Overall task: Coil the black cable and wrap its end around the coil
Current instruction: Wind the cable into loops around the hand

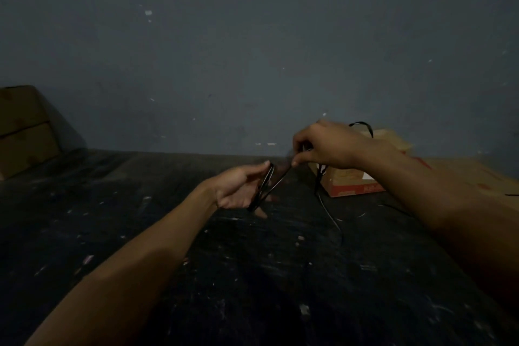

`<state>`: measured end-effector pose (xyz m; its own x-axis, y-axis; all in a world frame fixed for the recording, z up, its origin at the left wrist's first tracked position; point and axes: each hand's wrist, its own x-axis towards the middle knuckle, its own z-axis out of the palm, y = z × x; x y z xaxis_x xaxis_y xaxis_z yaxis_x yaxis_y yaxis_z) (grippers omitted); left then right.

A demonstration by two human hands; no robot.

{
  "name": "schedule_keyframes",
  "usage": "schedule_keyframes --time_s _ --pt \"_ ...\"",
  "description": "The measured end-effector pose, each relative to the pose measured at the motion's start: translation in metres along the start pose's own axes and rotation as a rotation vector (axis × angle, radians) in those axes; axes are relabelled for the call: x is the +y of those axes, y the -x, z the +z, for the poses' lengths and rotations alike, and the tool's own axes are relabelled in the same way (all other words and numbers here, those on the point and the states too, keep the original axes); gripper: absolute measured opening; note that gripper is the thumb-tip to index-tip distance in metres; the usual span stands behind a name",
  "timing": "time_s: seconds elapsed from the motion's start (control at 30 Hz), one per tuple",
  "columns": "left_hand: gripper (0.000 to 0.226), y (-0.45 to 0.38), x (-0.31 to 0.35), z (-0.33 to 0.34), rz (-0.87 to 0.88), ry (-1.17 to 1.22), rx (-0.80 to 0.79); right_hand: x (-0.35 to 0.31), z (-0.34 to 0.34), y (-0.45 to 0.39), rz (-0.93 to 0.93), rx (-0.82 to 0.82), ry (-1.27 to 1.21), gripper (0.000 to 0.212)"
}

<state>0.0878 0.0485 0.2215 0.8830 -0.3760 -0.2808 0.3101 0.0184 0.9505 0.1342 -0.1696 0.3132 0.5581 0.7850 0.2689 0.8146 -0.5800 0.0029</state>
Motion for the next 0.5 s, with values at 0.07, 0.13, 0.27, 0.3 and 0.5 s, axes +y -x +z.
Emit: schedule_keyframes --time_s 0.07,0.13,0.27,0.3,0.5 --pt "0.040 0.002 0.001 0.007 -0.047 -0.048 -0.096 0.002 -0.002 0.000 -0.016 -0.011 0.014 0.021" --pt "0.044 0.003 0.004 0.013 -0.086 -0.136 -0.209 0.003 -0.002 0.001 -0.028 -0.024 0.004 0.022" --pt "0.045 0.007 0.007 0.016 -0.043 -0.143 -0.328 0.010 0.007 0.007 -0.066 -0.030 -0.086 0.022" --pt "0.043 0.008 0.006 0.016 -0.014 -0.103 -0.344 0.012 0.010 0.009 -0.077 -0.012 -0.092 0.022" --pt "0.028 0.019 0.006 0.006 0.289 0.160 -0.346 0.042 0.040 0.017 0.005 0.115 0.057 0.016"
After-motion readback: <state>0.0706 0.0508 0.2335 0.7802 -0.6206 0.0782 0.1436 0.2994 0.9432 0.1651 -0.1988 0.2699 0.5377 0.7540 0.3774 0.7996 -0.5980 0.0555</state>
